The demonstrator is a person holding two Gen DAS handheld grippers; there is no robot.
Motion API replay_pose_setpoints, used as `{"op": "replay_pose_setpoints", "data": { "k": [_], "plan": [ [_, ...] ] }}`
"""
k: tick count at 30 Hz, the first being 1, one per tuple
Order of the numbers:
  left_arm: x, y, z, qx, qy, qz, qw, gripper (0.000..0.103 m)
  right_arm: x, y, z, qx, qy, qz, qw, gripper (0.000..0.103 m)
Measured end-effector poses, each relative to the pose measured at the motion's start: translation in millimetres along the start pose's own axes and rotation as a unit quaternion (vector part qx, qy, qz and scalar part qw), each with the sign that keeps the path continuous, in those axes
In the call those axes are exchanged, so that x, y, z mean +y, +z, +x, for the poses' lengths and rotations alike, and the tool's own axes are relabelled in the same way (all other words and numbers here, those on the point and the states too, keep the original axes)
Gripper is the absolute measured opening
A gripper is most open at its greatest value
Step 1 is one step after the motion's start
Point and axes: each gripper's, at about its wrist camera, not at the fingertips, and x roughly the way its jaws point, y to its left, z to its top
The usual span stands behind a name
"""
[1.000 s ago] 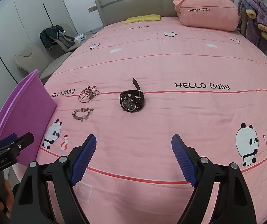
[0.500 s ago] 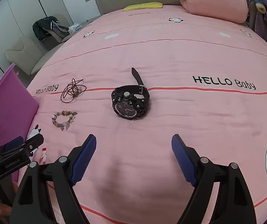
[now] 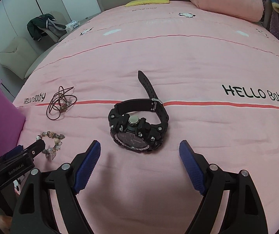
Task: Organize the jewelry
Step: 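Grasp the beaded charm bracelet with the left tool while the right tool grasps the black wristwatch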
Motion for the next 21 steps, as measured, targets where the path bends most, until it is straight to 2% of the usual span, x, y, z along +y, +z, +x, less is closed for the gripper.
{"op": "replay_pose_setpoints", "data": {
  "k": [16, 19, 21],
  "plan": [
    [-8, 5, 19, -0.002, 0.014, 0.022, 0.9997, 0.096, 12, 9, 33, 0.013, -0.064, -0.039, 0.997, 0.079],
    [-10, 5, 20, -0.001, 0.015, 0.022, 0.9997, 0.092, 15, 10, 37, 0.014, -0.074, -0.049, 0.996, 0.079],
    [-12, 6, 19, -0.003, 0.011, 0.021, 0.9997, 0.085, 16, 11, 40, 0.015, -0.076, -0.050, 0.996, 0.079]
  ]
}}
